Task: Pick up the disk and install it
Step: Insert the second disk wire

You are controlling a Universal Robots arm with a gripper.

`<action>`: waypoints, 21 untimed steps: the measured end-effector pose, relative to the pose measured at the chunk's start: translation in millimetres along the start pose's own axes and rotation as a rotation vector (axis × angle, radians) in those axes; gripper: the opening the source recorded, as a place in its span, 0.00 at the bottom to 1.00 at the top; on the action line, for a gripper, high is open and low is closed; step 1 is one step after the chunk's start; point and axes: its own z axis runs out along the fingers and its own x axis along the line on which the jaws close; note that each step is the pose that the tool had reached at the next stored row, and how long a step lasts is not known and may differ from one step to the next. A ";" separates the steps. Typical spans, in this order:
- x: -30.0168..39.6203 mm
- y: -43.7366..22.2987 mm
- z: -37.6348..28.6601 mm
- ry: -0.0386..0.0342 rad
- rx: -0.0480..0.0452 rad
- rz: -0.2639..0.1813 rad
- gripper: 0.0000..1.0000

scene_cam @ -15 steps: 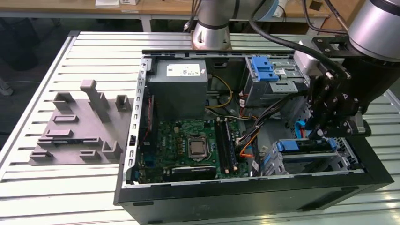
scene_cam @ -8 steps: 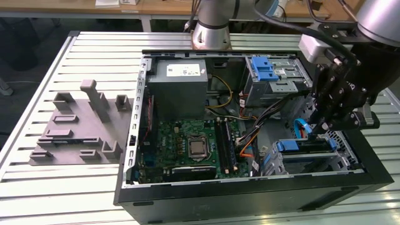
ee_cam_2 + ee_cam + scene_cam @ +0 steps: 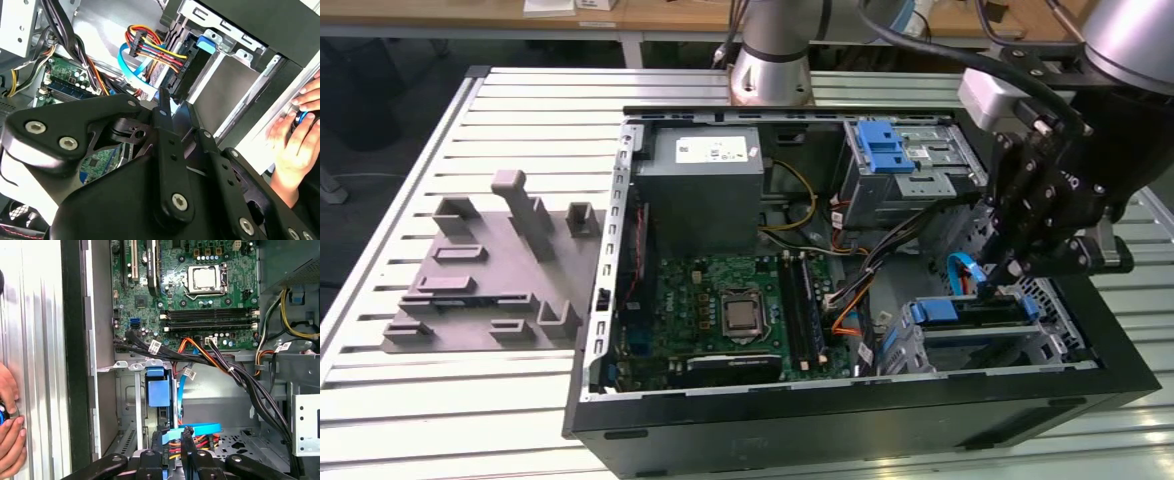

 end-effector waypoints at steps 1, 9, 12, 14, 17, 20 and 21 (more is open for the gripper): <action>0.9 0.0 0.1 0.0002 0.0000 0.000 0.29; 5.6 3.5 4.3 0.0055 0.0003 0.000 0.29; 5.4 3.6 9.0 0.0060 0.0004 -0.001 0.29; 5.3 3.7 12.1 0.0060 0.0003 0.000 0.29; 5.1 3.8 15.1 0.0062 0.0003 -0.001 0.29; 5.2 3.8 16.0 0.0060 0.0004 0.000 0.16; 5.2 3.8 16.2 0.0048 0.0003 0.000 0.16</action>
